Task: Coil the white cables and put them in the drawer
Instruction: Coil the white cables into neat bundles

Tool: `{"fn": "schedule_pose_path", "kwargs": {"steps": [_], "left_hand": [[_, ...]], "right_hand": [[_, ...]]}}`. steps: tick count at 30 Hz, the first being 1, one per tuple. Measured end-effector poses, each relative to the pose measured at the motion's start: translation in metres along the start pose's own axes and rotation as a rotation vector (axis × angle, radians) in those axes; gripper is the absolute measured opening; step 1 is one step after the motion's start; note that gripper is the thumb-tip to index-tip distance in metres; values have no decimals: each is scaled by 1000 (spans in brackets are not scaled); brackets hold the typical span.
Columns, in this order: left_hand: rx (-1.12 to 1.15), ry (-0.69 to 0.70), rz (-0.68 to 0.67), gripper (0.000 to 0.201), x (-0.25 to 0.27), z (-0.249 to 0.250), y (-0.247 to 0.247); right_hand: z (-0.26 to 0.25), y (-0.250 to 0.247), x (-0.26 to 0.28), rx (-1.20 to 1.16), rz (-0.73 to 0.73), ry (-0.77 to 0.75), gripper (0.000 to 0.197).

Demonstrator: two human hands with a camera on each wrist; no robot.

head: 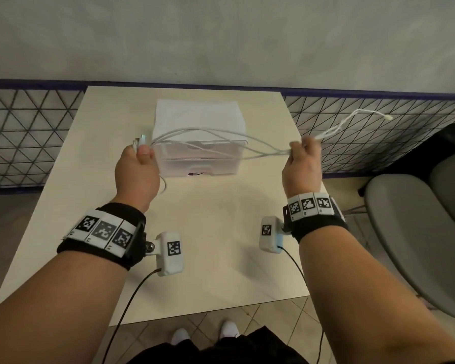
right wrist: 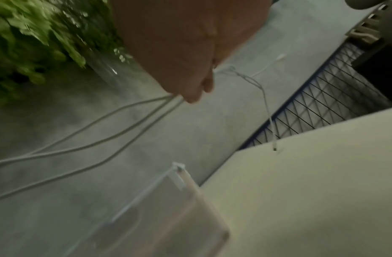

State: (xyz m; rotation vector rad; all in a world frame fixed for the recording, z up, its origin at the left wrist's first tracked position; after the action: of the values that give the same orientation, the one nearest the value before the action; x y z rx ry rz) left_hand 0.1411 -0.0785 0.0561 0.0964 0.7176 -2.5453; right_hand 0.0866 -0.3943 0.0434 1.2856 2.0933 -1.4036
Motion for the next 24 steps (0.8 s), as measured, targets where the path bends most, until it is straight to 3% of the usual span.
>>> {"fn": "schedule_pose_path", "kwargs": {"steps": [5,8,11,14,17,21,22,24], "left_hand": [[-33,0,-57,45,4,-11,4],[-85,4,-145,39,7,-17,7],[-181,45,-224,38,8,-21,5],[-229,97,-213,37,5,-18,-2],[-80,45,-294,33,7,-13,-3],[344,-186,-583,32,18,-3,-1],[403,-211,-637,32,22,2,-3],[505,-246,-709,33,27,11,-7]], "right_hand": [[11,27,51,276,-597,177,27],[3,32,70,440,-944,47,40],[-4,34,76,454,-1090,-12,50],[-19,34,68,432,-1049,-30,44],[-50,32,56,156,-873,93,55],[-127,15,51,-354,-577,-185,73],[-144,9,52,-436,-575,-255,78],[-168,7,59,-603,-755,-231,80]]}}
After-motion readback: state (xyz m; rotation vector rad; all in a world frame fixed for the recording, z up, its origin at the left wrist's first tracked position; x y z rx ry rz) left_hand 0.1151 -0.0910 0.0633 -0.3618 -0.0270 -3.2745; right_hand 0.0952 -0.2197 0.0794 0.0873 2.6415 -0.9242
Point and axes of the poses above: each hand's wrist, its own x-axis away from the middle knuckle, its own y-axis out of the palm, z = x × y, the point moved 4 cm from there along -x, towards the middle knuckle, and after that the axes turned 14 degrees about z, right-handed, at the moved point
